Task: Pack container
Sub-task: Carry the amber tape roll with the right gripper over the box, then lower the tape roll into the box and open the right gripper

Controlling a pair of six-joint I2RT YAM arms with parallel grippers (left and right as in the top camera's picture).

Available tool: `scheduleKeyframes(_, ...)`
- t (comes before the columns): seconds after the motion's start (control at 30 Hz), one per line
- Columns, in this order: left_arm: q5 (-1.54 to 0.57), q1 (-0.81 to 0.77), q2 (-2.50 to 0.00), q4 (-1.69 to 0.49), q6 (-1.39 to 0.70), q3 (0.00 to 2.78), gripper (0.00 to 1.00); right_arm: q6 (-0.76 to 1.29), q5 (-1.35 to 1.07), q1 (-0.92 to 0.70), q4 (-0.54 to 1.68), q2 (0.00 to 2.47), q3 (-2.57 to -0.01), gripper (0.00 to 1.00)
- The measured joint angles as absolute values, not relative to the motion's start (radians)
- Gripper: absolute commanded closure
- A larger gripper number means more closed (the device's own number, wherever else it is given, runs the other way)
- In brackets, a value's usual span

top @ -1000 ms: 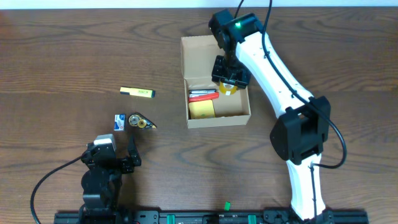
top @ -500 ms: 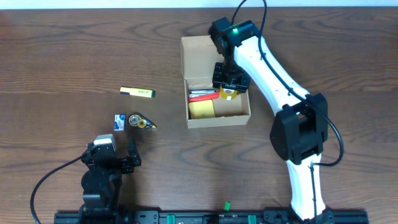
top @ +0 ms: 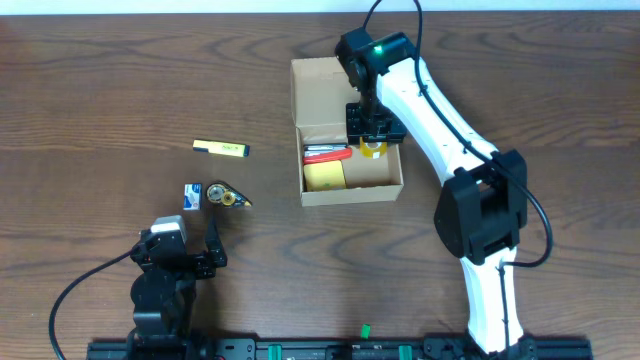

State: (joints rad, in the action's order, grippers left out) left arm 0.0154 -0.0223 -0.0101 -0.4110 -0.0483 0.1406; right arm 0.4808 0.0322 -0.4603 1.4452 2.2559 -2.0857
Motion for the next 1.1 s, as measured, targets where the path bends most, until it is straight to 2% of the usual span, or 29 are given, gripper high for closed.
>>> scheduleKeyframes(0.13, 0.015, -0.022, -0.01, -0.411, -0.048, 0.141, 0.05, 0.476, 0.039, -0.46, 1.445, 2.256, -2.086, 0.41)
scheduleKeyframes(0.33, 0.015, -0.022, -0.01, -0.411, -0.048, 0.141, 0.05, 0.466, 0.042, -0.46, 1.431, 2.256, -2.086, 0.34)
scheduleKeyframes(0.67, 0.015, -0.022, -0.01, -0.411, -0.048, 0.141, 0.05, 0.466, 0.042, -0.46, 1.408, 2.256, -2.085, 0.34)
scheduleKeyframes(0.9, 0.015, -0.022, -0.01, -0.411, -0.048, 0.141, 0.05, 0.474, 0.01, -0.456, 1.296, 2.256, -2.088, 0.34)
scheduleKeyframes(1.1, 0.015, -0.022, -0.01, -0.411, -0.048, 0.141, 0.05, 0.455, -0.015, -0.439, 1.291, 2.256, -2.165, 0.58)
